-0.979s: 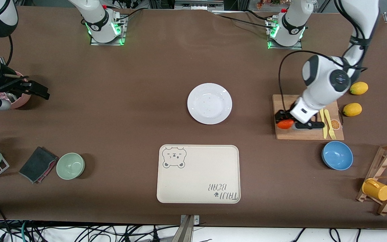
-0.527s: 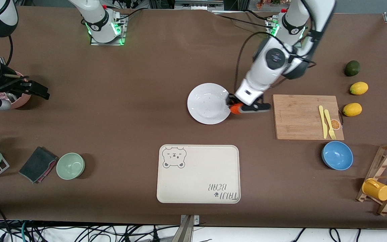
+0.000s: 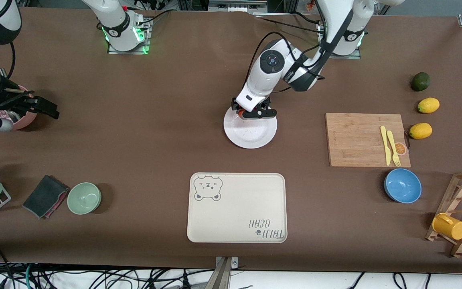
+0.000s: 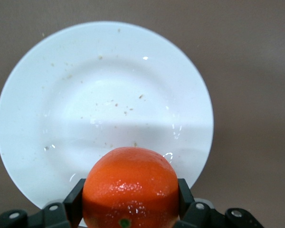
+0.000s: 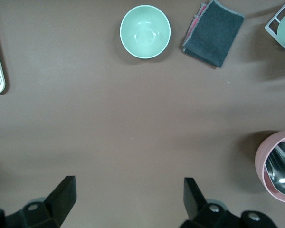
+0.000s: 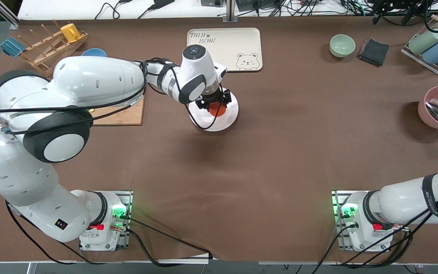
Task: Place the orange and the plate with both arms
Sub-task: 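Lower the orange onto the plate and open the left gripper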
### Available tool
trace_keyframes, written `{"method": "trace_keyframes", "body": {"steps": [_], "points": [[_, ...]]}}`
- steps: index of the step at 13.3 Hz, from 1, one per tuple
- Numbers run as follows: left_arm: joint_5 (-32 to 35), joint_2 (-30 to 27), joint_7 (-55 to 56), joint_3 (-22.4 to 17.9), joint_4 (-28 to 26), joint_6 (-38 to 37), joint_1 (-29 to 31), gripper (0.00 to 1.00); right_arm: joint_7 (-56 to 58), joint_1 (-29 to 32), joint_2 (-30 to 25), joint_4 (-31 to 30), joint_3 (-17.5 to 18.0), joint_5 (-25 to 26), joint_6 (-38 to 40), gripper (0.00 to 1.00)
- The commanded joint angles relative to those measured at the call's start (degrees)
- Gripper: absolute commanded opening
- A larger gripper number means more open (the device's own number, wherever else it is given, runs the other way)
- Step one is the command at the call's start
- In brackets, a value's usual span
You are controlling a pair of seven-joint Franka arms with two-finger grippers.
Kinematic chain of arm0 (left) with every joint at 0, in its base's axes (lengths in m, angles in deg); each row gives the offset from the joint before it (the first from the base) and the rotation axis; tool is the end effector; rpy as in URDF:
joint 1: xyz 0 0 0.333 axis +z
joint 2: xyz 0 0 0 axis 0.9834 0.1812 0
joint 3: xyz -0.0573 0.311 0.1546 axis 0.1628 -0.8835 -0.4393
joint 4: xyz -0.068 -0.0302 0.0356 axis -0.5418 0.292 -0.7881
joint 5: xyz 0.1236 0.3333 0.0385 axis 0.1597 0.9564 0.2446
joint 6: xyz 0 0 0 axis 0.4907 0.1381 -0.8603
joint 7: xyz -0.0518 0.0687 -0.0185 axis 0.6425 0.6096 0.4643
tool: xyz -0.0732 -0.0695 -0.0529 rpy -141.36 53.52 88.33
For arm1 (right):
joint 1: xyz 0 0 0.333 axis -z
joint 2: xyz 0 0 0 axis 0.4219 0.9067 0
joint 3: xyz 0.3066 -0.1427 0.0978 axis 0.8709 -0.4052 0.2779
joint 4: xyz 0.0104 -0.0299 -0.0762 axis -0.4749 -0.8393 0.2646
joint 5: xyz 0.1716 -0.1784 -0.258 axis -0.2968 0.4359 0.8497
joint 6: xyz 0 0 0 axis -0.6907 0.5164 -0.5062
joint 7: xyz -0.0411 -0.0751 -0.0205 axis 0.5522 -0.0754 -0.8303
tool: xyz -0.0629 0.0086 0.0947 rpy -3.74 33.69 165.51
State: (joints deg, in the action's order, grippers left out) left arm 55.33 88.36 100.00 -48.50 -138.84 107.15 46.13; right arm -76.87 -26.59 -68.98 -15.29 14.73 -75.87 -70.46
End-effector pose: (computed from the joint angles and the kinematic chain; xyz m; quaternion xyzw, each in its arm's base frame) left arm 0.4194 -0.4252 0.2967 0.9922 0.0844 -0.0443 0.0800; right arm 0.5511 0.0037 0.5876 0.9985 -0.0488 -0.0232 0.0047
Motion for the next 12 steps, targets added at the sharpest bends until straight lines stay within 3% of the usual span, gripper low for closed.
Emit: {"method": "trace_keyframes", "body": {"steps": [1, 4, 5, 6, 7, 8, 12], "points": [[1.61, 2.21, 2.36, -0.78, 0.62, -0.22, -1.55, 0.1, 0.29, 0.5, -0.05, 0.46, 0.29, -0.82, 0.73, 1.0], [1.61, 2.56, 2.02, -1.21, -0.27, -0.31, -1.29, 0.12, 0.29, 0.5, -0.05, 0.38, 0.38, -0.82, 0.82, 1.0], [1.53, 2.91, 2.01, -1.3, -0.18, -0.31, -1.29, 0.22, 0.38, 0.5, -0.05, 0.38, 0.3, -0.82, 0.73, 1.0], [1.53, 3.26, 2.1, -1.39, -0.18, -0.31, -1.2, 0.38, 0.38, 0.5, -0.05, 0.38, 0.29, -0.82, 0.82, 1.0], [1.44, 3.27, 2.27, -1.39, -0.18, -0.31, -1.11, 0.77, 0.38, 0.5, -0.05, 0.38, 0.29, -0.82, 0.82, 1.0], [1.53, 2.92, 2.36, -1.48, -0.18, -0.48, -0.68, 1.0, 0.38, 0.5, -0.05, 0.38, 0.29, -0.82, 0.82, 1.0], [1.53, -2.25, 2.19, -1.48, 0.09, -0.83, 4.58, 1.0, 0.47, 0.58, -0.05, 0.38, 0.29, -0.82, 0.82, 1.0]]}}
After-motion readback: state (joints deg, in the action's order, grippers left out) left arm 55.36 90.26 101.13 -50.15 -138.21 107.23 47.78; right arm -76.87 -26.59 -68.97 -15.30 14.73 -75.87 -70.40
